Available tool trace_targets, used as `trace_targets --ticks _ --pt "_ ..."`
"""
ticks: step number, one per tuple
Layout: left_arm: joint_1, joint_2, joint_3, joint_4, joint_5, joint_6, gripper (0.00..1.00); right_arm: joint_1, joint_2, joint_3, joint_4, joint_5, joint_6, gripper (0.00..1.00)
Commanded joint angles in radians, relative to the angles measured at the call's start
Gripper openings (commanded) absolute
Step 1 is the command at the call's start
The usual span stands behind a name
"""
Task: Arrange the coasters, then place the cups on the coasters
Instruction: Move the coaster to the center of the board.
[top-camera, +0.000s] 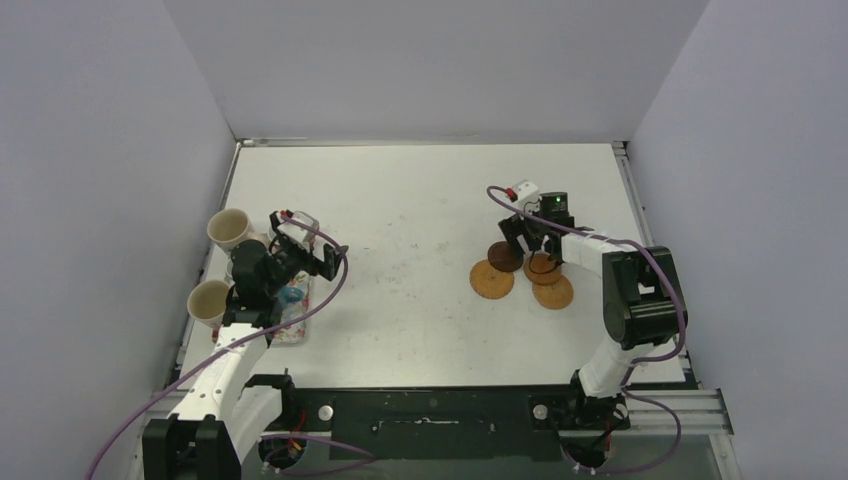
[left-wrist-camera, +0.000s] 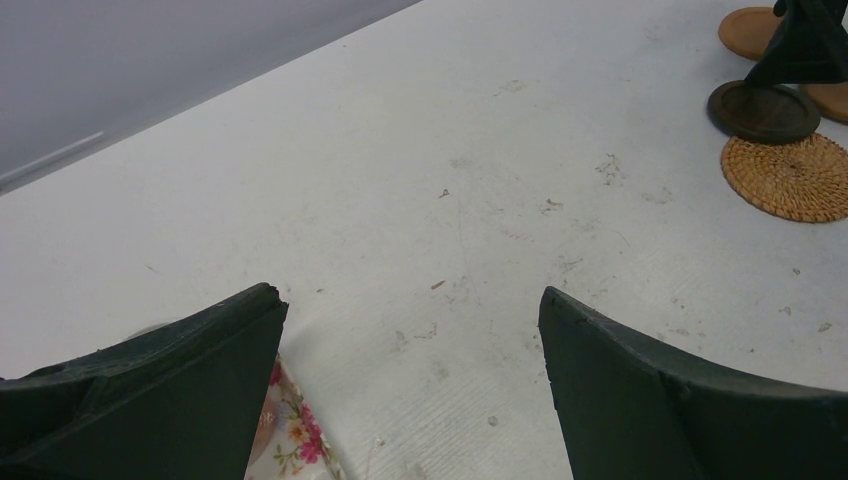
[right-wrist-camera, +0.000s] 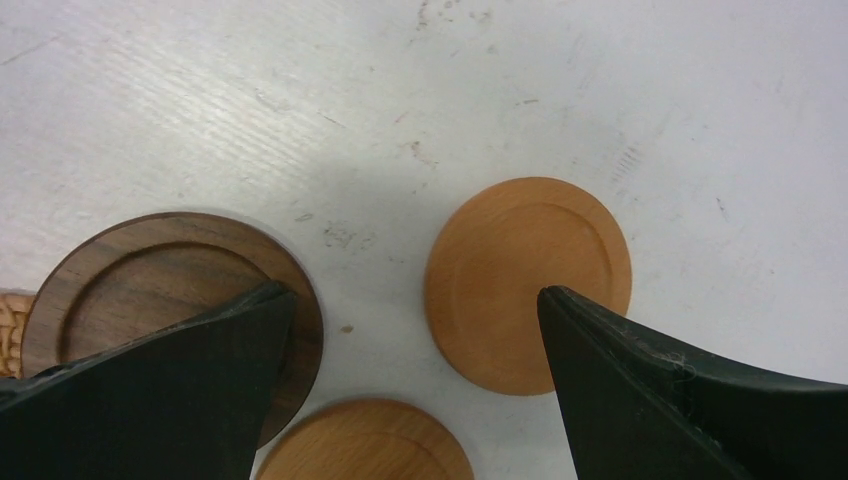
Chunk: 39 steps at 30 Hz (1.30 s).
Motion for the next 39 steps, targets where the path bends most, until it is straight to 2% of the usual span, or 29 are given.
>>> trace_targets --ticks 1,7,12,16,19,22,26,39 --pt "-0.005 -0.004 0.019 0.033 -0.006 0.011 0.97 -0.009 0.008 0.007 0.082 0.117 0.052 1.0" --pt "-0.005 -0.002 0.019 0.033 -0.006 0.01 0.97 -0.011 0.01 -0.013 0.159 0.246 0.091 1.0" --pt "-0.005 -0.003 0.021 0.03 -0.007 0.009 0.97 -0.02 0.022 0.002 0.152 0.263 0.107 1.0" --pt "-0.005 -0.005 0.02 0.029 -0.008 0.012 0.97 -0.03 -0.034 0.025 0.054 0.212 0.059 1.0" --pt "-0.006 -0.001 0.02 0.032 -0.009 0.012 0.97 -0.042 -0.116 0.036 -0.067 0.116 0.009 1.0" --pt "-0.007 0.004 0.022 0.031 -0.008 0.011 0.97 -0.043 -0.176 0.034 -0.127 0.114 -0.028 1.0" --pt "-0.009 0.006 0.022 0.03 -0.011 0.012 0.97 -0.041 -0.13 0.075 -0.242 0.129 -0.08 1.0" --pt "-0.011 0.009 0.02 0.03 -0.018 0.012 0.97 -0.038 0.008 0.101 -0.295 0.264 -0.149 1.0"
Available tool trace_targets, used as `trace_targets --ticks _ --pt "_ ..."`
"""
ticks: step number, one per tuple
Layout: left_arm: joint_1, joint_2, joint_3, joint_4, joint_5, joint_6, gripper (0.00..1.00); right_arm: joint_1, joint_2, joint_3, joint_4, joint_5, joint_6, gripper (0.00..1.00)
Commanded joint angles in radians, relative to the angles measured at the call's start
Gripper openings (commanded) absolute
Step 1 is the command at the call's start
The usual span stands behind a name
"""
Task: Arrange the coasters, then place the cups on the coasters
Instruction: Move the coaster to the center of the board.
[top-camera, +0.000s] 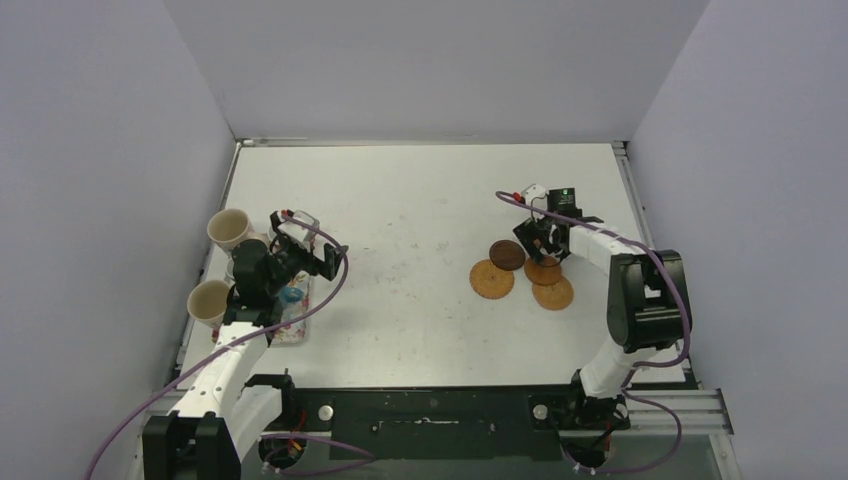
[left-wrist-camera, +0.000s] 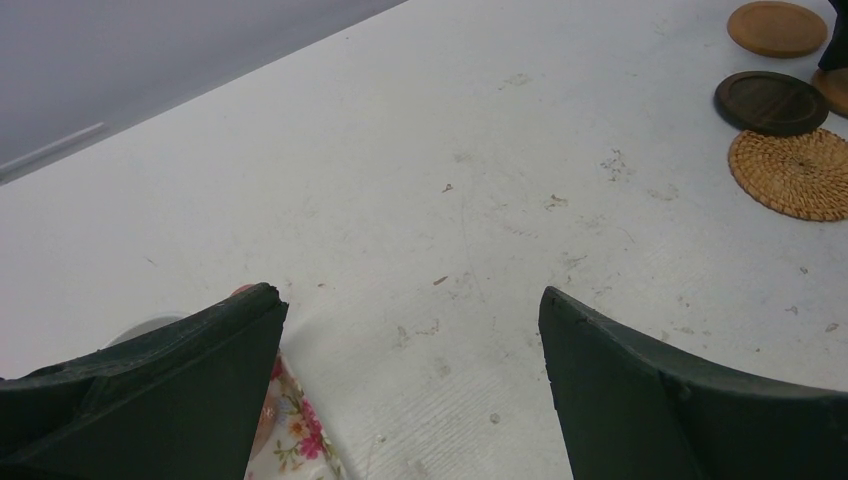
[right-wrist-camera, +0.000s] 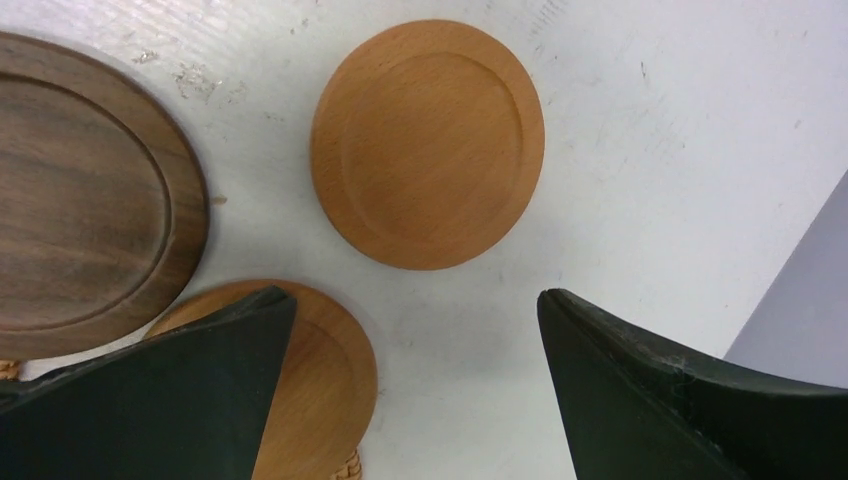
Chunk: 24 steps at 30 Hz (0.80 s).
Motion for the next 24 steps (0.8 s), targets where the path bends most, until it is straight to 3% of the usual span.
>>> trace_targets --ticks 1,9,13,19,24 --pt "-0.008 -0.005 0.02 0.03 -0.005 0.01 0.97 0.0 0.051 0.02 -0.021 0.102 -0.031 1.0" --pt "-0.008 -0.025 0.014 0.031 -0.017 0.009 0.97 -0.011 0.1 0.043 0.058 0.239 -0.036 1.0" --pt "-0.008 -0.032 0.011 0.03 -0.029 0.01 0.97 -0.02 0.01 0.073 0.017 0.155 -0.043 1.0" --pt "-0.008 -0.036 0.008 0.033 -0.035 0.013 0.97 -0.015 -0.086 0.122 -0.18 0.013 -0.072 1.0" --pt "-0.009 -0.037 0.008 0.035 -0.029 0.012 0.97 -0.014 -0.107 0.062 -0.227 -0.016 -0.109 1.0"
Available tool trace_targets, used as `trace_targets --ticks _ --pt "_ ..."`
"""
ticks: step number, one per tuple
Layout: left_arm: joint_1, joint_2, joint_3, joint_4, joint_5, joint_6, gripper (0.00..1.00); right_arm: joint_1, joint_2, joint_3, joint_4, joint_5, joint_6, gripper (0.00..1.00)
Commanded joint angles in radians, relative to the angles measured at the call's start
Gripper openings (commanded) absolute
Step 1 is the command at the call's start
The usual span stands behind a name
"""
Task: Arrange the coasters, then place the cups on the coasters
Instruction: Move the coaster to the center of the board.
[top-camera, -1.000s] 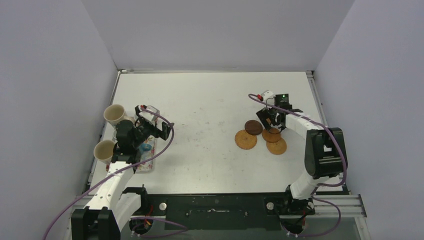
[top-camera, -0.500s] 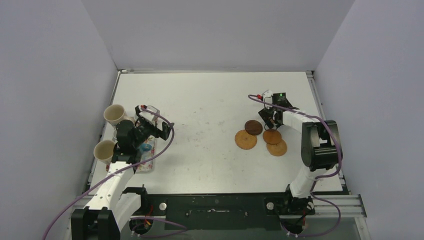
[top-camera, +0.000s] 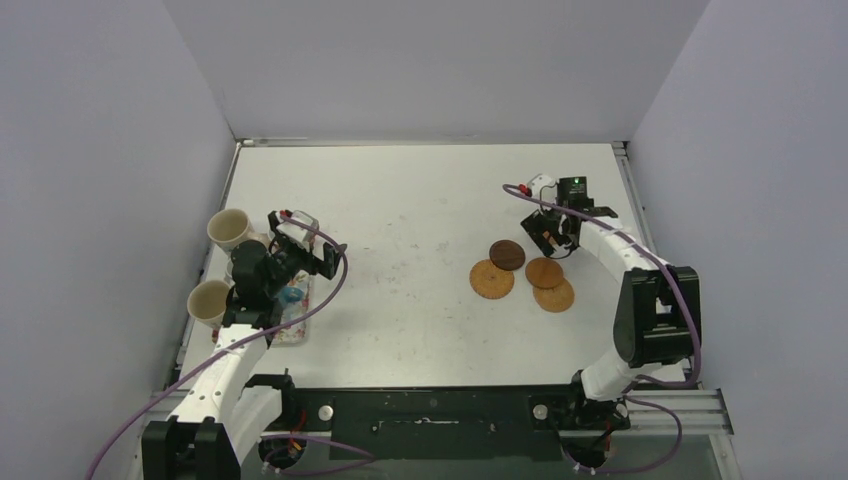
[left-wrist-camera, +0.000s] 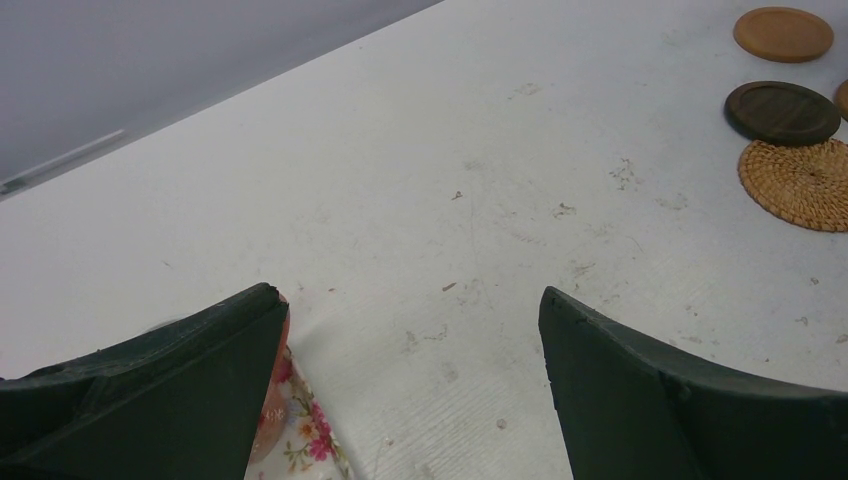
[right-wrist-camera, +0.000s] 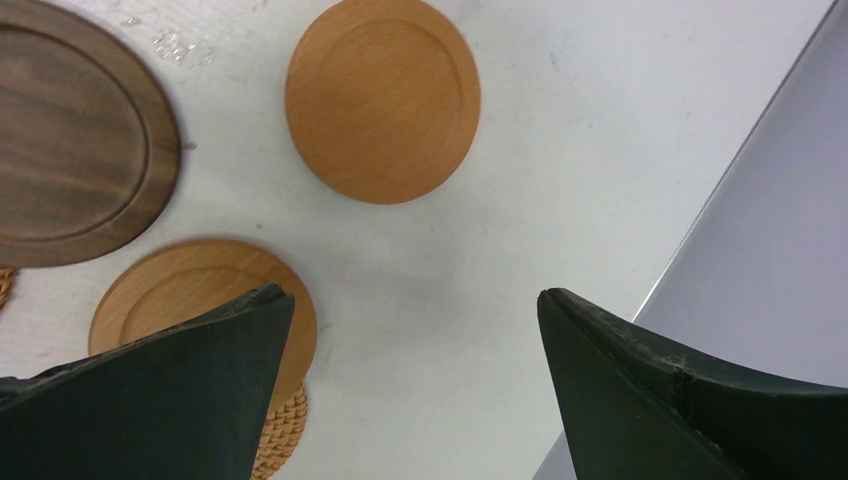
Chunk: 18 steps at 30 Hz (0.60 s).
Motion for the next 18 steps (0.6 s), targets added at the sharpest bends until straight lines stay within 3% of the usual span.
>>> trace_targets --ticks 1,10,18 --pt "-0.005 -0.016 0.007 0.036 -0.001 0.012 0.97 0.006 -0.031 -0.037 -0.087 -0.047 -0.041 1.0" --pt "-0.005 -0.028 0.002 0.037 -0.005 0.013 0.97 0.025 0.048 -0.123 0.019 -0.015 -0.026 1.0" --pt "-0.004 -0.028 0.002 0.036 -0.006 0.013 0.97 0.023 0.232 -0.131 0.274 0.208 -0.015 1.0"
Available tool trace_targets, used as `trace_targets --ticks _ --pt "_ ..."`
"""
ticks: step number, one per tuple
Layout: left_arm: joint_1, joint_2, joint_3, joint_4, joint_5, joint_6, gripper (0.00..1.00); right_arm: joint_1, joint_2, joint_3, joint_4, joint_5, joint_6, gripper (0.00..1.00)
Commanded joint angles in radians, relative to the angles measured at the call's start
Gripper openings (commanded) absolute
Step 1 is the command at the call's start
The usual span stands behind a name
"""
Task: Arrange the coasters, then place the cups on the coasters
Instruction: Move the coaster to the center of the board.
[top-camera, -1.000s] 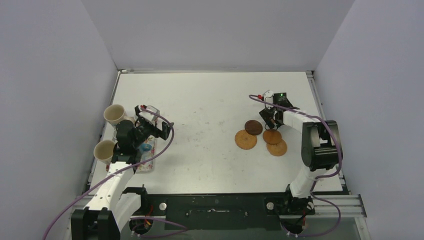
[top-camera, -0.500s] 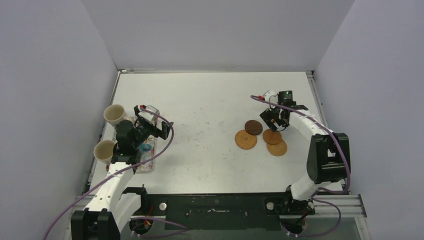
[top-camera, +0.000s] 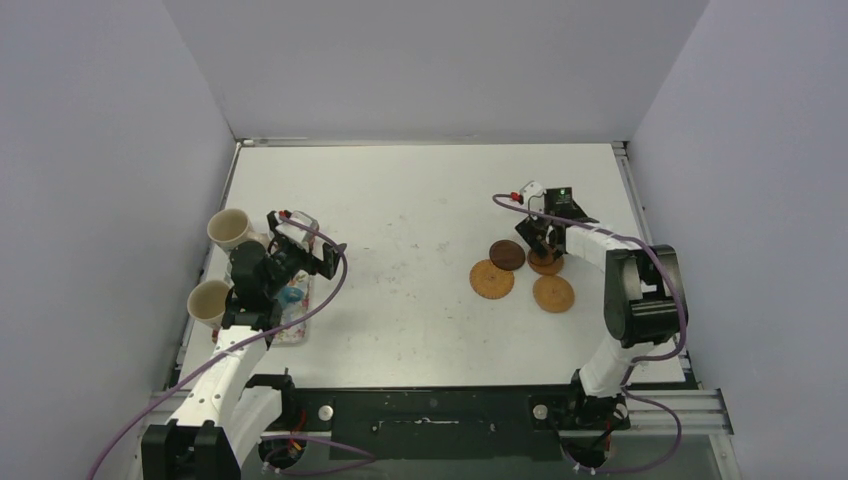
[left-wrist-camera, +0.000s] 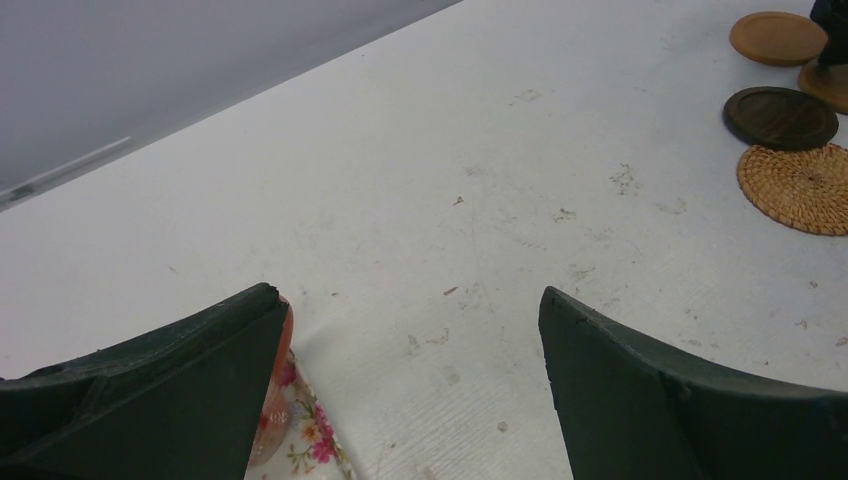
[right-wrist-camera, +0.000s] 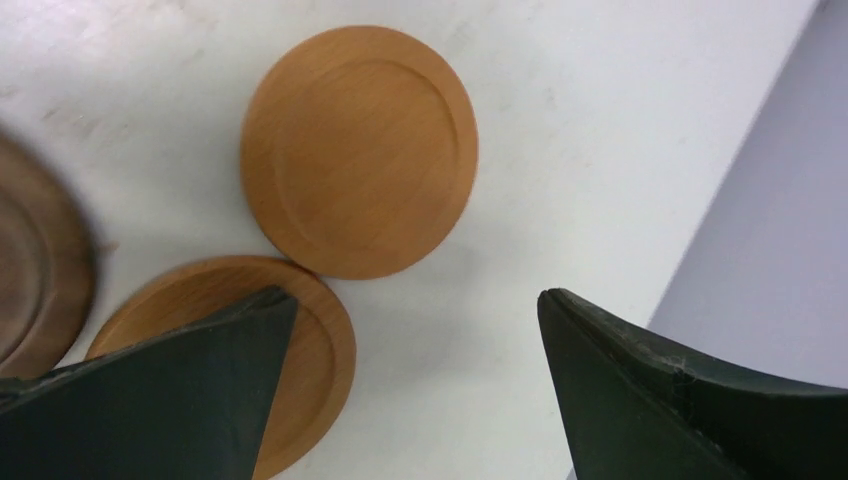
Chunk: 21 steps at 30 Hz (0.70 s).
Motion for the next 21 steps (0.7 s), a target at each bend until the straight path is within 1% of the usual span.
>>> trace_targets --ticks 1,4,7,10,12,14,16,18,21 --pt "-0.005 -0.013 0.002 0.036 -0.005 0.012 0.97 -0.002 0.144 -0.027 0.086 0.152 0.013 1.0" --pt "-0.004 -0.016 0.003 0.036 -0.007 0.011 0.97 0.0 0.135 -0.002 0.095 0.163 0.035 1.0" --pt "-0.004 -0.019 0.003 0.036 -0.008 0.012 0.97 0.004 0.066 0.028 0.057 0.101 0.051 1.0" --pt "-0.004 -0.018 0.002 0.035 -0.008 0.012 0.97 0.008 -0.037 0.052 -0.027 -0.05 0.05 1.0" --pt "-0.005 -0.017 0.002 0.038 -0.009 0.014 0.97 0.011 -0.106 0.045 -0.064 -0.184 0.045 1.0" --pt "-0.006 -0.011 0.0 0.043 -0.012 0.016 0.97 0.018 -0.16 0.024 -0.075 -0.296 0.041 1.0" --pt "-0.007 0.0 0.002 0.045 -0.015 0.018 0.97 0.039 -0.187 0.004 -0.073 -0.357 0.039 1.0" --pt "-0.007 0.011 0.005 0.04 -0.017 0.022 0.97 0.067 -0.182 -0.004 -0.068 -0.366 0.041 1.0" --pt "-0.007 0.011 0.007 0.036 -0.021 0.025 0.97 0.111 -0.137 -0.005 -0.062 -0.326 0.035 1.0"
